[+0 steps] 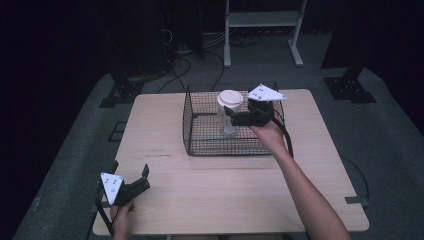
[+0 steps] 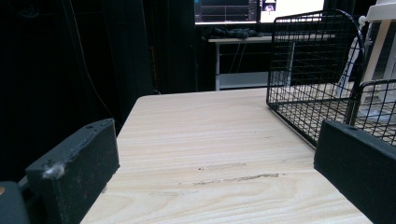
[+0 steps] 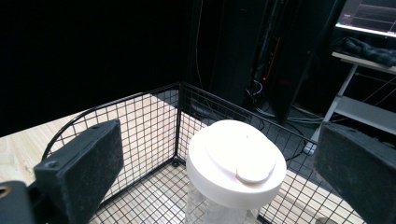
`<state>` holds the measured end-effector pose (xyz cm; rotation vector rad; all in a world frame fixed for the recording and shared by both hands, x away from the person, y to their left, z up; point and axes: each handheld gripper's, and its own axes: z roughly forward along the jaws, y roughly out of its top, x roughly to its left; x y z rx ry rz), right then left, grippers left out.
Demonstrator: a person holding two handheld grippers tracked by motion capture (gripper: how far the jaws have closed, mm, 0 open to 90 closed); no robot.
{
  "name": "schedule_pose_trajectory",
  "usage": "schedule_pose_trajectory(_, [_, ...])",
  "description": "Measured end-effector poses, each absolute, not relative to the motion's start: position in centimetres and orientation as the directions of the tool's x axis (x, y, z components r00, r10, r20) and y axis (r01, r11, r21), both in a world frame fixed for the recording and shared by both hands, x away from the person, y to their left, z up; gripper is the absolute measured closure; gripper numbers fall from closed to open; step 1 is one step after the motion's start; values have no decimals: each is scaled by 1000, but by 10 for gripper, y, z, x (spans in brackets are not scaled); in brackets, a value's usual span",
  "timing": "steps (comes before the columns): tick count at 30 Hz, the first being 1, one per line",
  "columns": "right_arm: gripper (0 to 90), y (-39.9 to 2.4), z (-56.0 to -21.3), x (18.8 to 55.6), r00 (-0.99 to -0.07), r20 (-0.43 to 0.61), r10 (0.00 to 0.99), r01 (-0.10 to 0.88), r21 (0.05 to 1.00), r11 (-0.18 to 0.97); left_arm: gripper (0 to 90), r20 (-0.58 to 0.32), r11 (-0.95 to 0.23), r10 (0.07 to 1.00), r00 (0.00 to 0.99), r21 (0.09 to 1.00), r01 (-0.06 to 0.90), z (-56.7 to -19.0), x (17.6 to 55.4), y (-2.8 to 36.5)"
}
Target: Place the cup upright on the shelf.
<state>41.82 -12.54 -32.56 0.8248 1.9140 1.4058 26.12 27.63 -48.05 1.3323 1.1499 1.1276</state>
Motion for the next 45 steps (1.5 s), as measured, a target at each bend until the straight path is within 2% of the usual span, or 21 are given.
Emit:
schedule_pose_trajectory(7, [10,-130,-330,408,-614,-147,775,109,957,268,0,40,-46,993,111,997,55,-481,261,276])
schedule_pose_trajectory(45, [11,-175,-355,372,-603,-140,785,128,955,268,0,41,-48,993,111,997,56,-481,261,276])
